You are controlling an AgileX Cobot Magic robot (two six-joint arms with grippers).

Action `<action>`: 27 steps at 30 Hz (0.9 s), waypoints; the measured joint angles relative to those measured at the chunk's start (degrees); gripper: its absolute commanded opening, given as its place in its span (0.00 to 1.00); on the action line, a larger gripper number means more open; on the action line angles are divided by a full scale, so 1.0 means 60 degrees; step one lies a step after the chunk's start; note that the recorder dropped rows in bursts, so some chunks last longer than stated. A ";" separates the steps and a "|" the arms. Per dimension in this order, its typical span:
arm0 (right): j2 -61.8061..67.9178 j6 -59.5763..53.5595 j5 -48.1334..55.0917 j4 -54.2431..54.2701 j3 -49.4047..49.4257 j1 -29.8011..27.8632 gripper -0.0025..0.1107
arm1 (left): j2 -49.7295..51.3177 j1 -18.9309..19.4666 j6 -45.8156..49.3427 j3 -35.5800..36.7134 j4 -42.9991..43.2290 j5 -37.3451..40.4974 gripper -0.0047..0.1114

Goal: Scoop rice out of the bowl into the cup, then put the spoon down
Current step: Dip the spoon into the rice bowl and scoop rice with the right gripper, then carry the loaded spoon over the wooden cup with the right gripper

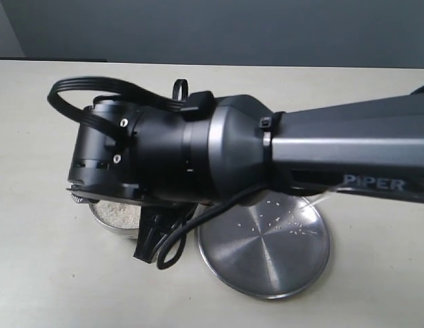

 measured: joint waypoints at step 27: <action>-0.0983 0.0896 -0.0955 0.1990 0.0000 -0.0858 0.02 | 0.0000 0.0000 0.0000 0.0000 0.0000 0.0019 0.05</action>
